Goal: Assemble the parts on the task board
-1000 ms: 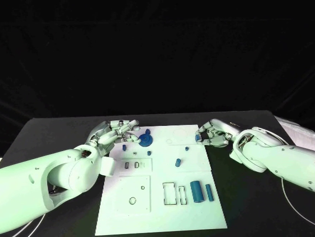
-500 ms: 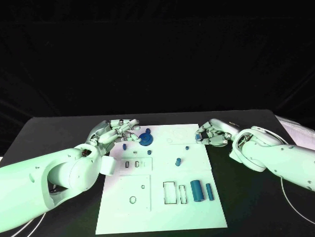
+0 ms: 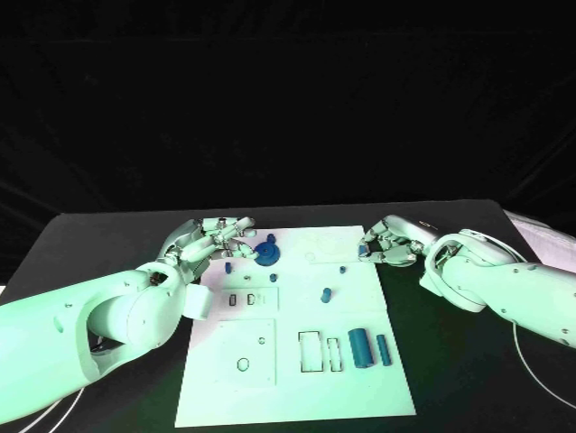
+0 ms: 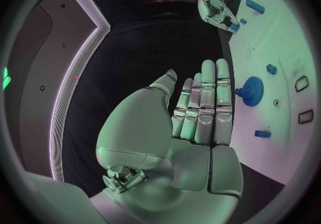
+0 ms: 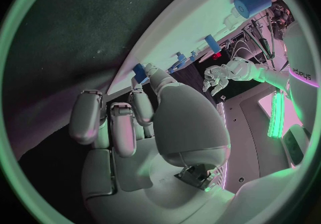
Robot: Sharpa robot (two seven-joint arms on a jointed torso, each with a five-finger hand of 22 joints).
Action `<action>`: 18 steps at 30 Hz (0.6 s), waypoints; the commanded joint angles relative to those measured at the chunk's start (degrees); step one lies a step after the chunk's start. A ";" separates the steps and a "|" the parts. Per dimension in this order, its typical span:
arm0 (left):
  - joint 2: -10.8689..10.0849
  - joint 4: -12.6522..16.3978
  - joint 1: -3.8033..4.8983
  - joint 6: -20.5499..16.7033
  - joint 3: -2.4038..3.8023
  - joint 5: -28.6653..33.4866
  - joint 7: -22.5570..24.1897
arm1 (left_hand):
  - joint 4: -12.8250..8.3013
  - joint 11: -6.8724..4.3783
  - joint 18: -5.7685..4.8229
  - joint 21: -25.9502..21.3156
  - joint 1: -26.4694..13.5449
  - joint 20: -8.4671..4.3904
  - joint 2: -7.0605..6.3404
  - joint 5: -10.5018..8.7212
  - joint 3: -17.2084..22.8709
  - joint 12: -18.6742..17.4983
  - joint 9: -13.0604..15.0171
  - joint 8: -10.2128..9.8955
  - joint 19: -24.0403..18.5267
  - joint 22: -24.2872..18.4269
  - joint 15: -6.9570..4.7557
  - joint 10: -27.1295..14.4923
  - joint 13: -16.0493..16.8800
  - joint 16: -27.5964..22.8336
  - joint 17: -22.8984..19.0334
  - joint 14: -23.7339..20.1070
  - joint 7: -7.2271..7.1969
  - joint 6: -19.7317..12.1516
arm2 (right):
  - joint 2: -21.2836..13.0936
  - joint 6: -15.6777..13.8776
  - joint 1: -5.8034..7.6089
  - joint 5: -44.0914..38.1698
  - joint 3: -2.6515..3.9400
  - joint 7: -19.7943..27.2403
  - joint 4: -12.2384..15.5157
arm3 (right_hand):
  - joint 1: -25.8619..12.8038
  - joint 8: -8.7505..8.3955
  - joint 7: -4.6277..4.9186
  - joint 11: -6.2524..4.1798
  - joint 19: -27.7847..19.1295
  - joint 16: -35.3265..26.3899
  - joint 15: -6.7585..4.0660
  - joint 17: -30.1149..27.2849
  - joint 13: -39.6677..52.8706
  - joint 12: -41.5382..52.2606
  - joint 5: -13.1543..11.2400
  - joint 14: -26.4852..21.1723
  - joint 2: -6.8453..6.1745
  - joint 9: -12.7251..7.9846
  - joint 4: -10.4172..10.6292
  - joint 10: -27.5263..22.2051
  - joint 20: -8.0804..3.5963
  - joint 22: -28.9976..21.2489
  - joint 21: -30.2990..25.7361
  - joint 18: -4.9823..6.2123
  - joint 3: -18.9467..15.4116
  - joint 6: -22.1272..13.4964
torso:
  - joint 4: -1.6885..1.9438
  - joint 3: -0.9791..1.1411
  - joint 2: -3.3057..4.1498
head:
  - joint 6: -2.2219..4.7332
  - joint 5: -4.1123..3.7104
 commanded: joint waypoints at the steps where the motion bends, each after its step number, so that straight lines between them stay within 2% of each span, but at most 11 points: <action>1: 0.01 0.13 0.01 1.22 0.02 0.01 0.50 | -0.18 -0.01 0.50 0.37 0.22 -0.03 0.19 0.03 0.04 -0.34 0.06 -0.22 -0.30 0.06 -0.04 -0.22 0.09 0.37 0.06 -0.31 -0.07 -0.39 | 0.17 -2.01 -0.16 0.44 -0.11 -0.78 0.32 | 0.42 0.22 -0.57 -0.56 0.22 0.44 -0.48 9.43 0.34 0.54 -0.41 4.76 1.66 0.75 0.06 0.31 -0.45 0.25 0.44 -0.95 0.56 0.86 | 0.04 -0.06 -0.05 | -0.05 -0.11; 5: 0.00 0.16 0.01 1.20 0.02 0.01 0.43 | -0.23 0.00 0.50 0.40 0.22 -0.03 0.21 0.03 0.11 -0.34 0.07 -0.22 -0.34 0.08 -0.04 -0.25 0.09 0.38 0.13 -0.36 -0.06 -0.41 | 0.11 -3.80 -0.01 1.55 -0.07 -1.54 1.31 | -0.19 0.20 -0.62 -0.60 0.41 0.56 -0.54 9.64 0.71 0.97 -0.39 4.82 2.02 0.86 0.44 0.66 -0.55 0.63 0.65 -1.03 0.68 0.95 | 0.10 -0.11 -0.02 | 0.02 0.04; 7: 0.00 0.16 0.01 1.19 0.02 0.01 0.40 | -0.34 0.00 0.51 0.43 0.31 -0.03 0.23 0.05 0.22 -0.36 0.08 -0.23 -0.37 0.10 -0.04 -0.27 0.09 0.39 0.18 -0.41 -0.06 -0.43 | -0.01 -4.43 0.16 2.00 -0.01 -2.16 2.22 | -0.55 0.05 -0.58 -0.59 0.46 0.58 -0.56 9.68 0.83 1.08 -0.17 4.83 2.02 0.86 0.61 0.77 -0.59 0.71 0.70 -1.05 0.68 0.79 | 0.06 -0.01 -0.02 | 0.00 0.15; 10: -0.01 0.14 0.01 1.18 0.02 0.01 0.38 | -0.40 0.00 0.51 0.44 0.37 -0.03 0.24 0.06 0.29 -0.36 0.08 -0.23 -0.39 0.10 -0.05 -0.28 0.08 0.39 0.20 -0.43 -0.06 -0.43 | -0.18 -4.86 0.52 2.59 0.08 -3.12 3.72 | -0.79 -0.10 -0.55 -0.58 0.47 0.59 -0.56 9.69 0.82 1.03 0.14 4.83 2.04 0.86 0.70 0.78 -0.61 0.71 0.71 -1.05 0.73 0.62 | 0.08 -0.04 -0.03 | 0.02 0.22; 13: -0.04 0.09 0.02 1.14 0.02 0.01 0.39 | -0.53 -0.01 0.52 0.48 0.47 -0.03 0.26 0.07 0.43 -0.38 0.09 -0.23 -0.42 0.13 -0.05 -0.31 0.08 0.40 0.26 -0.47 -0.07 -0.44 | -0.33 -4.99 1.18 2.64 0.15 -4.90 6.20 | -0.68 -0.36 -0.49 -0.55 0.46 0.55 -0.56 9.61 0.76 0.89 0.57 4.82 2.08 0.85 0.49 0.73 -0.63 0.67 0.71 -1.04 1.03 0.32 | 0.00 -0.07 -0.06 | 0.05 0.35; 18: -0.05 -0.07 0.02 1.04 0.02 0.17 0.42 | -0.60 -0.01 0.52 0.50 0.53 -0.03 0.27 0.07 0.51 -0.38 0.09 -0.22 -0.44 0.14 -0.06 -0.32 0.08 0.41 0.30 -0.49 -0.07 -0.45 | -0.04 -4.15 2.19 0.33 0.20 -9.45 10.96 | -0.43 -0.85 -0.26 -0.39 0.41 0.46 -0.46 9.48 0.72 0.69 1.54 4.79 2.21 0.83 0.02 0.64 -0.60 0.55 0.66 -1.03 1.71 -0.14 | 0.10 -0.16 -0.10 | 0.04 0.53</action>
